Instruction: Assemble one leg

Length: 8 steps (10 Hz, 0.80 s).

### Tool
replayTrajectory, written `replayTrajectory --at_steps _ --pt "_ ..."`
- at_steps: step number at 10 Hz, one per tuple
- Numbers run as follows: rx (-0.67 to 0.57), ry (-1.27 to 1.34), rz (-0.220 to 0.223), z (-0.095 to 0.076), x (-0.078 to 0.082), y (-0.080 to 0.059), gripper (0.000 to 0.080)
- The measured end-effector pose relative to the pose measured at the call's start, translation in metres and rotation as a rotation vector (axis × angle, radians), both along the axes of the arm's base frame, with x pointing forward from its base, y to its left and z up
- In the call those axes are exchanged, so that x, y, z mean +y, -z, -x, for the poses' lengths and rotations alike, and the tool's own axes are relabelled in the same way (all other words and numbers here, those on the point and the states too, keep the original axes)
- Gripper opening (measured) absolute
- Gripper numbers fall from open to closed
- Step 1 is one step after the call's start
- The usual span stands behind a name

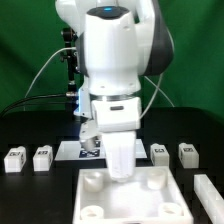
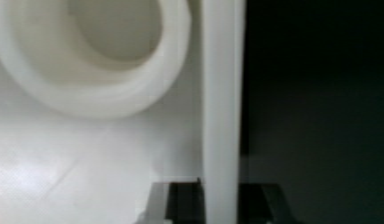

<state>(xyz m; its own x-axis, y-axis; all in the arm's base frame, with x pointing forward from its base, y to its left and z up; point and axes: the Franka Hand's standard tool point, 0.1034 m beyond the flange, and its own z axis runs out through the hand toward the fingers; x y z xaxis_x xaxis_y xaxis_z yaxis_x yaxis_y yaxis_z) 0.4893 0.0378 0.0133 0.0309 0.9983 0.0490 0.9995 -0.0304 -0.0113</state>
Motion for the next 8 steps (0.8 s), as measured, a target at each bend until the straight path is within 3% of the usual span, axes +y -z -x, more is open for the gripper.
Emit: replayTrajectory --at_steps 2,8 --pt "0.005 -0.011 -0.007 -0.0069 0.0197 -0.0005 0.0061" --pt "0.018 -0.006 -0.009 -0.0069 0.0224 0.0042 0.0061"
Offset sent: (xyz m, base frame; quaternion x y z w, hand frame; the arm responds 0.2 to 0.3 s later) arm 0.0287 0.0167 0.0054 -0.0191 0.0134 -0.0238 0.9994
